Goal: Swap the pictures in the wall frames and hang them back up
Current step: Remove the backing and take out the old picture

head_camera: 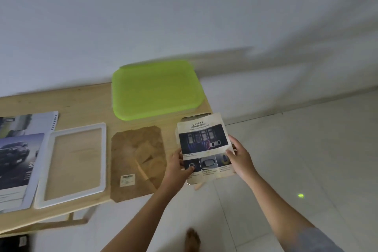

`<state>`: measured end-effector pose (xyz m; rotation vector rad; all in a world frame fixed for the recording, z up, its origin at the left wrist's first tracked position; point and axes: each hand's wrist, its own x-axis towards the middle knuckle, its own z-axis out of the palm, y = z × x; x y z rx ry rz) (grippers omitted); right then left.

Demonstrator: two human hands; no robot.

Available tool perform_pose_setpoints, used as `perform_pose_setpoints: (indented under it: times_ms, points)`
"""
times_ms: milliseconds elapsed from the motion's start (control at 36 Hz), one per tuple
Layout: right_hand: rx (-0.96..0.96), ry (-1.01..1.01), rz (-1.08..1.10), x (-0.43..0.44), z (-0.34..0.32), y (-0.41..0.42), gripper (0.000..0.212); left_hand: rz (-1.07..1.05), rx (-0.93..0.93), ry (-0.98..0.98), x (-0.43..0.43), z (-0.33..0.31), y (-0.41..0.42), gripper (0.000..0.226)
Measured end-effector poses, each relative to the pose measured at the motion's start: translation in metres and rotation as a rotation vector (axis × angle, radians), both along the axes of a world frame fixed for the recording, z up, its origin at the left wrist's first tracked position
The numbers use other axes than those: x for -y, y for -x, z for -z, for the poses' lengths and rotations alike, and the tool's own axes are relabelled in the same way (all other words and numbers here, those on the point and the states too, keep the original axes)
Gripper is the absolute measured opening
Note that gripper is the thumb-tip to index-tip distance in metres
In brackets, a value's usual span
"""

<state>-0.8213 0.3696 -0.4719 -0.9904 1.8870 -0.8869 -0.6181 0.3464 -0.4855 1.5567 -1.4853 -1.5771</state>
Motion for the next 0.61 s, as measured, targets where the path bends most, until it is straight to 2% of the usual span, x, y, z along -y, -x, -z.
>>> perform_pose_setpoints:
  times_ms: [194,361,500,611]
  points:
    - [-0.200,0.001,-0.141,0.019,0.016,0.020,0.049,-0.032,0.209,0.108,0.006,0.002,0.023,0.057]
    - [-0.443,-0.025,-0.253,0.025,0.028,0.026,0.044,0.031,0.486,0.266,0.009,0.009,0.026,0.044]
    - [-0.389,-0.058,-0.254,0.028,0.033,0.025,0.050,0.065,0.617,0.328,0.008,0.012,0.028,0.054]
    - [-0.370,-0.035,-0.239,0.030,0.037,0.023,0.049,0.097,0.650,0.288,0.008,0.014,0.026,0.064]
